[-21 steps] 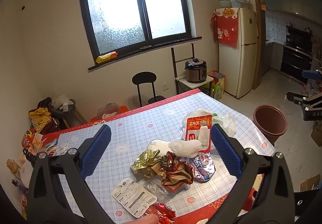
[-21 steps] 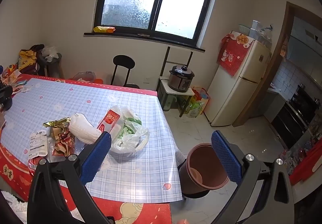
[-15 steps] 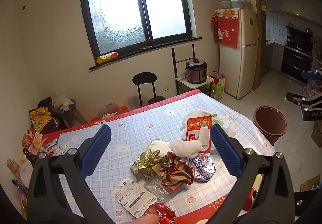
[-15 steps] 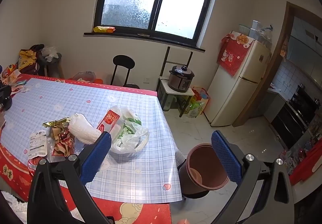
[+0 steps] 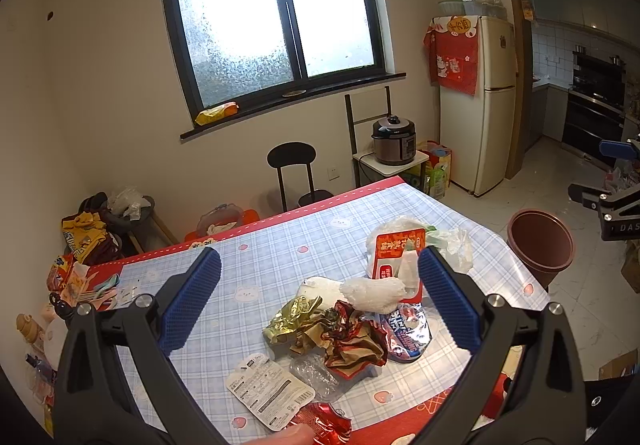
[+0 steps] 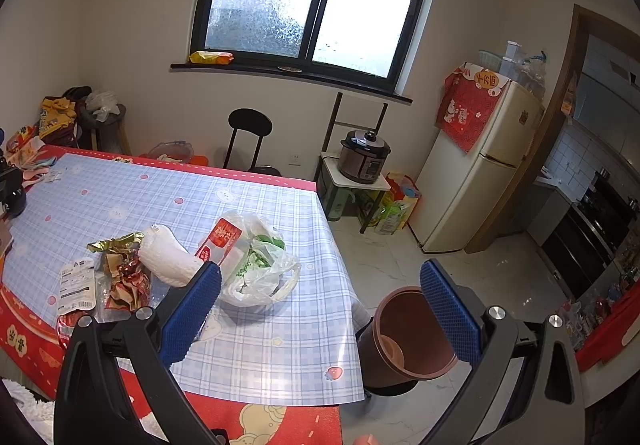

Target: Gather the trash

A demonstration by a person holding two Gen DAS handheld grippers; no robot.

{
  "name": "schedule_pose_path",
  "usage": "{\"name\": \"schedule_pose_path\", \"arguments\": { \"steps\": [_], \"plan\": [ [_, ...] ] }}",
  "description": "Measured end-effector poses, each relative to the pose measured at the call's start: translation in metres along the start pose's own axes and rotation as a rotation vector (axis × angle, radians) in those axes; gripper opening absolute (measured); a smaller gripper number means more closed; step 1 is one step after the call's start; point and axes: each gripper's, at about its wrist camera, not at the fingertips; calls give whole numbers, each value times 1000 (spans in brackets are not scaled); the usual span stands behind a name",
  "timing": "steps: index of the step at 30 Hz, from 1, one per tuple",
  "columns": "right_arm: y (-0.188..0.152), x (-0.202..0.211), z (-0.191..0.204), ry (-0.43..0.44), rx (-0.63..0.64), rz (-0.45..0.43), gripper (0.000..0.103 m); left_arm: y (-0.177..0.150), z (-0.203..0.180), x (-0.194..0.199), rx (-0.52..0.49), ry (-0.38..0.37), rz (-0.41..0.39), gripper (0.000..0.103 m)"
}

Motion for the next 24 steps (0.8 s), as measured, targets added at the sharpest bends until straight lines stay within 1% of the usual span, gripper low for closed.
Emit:
{"name": "schedule_pose_path", "arguments": {
  "steps": [24],
  "plan": [
    [-2,-3,0,0,-1,4,98,-1,-2,-1,-2,4,3,97]
  ]
}}
Point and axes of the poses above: each gripper's, at about its wrist camera, not at the fingertips, and x roughly against the way its jaws point, z to its left, y to its top, and after that the axes turned 15 degrees about -y, right-handed
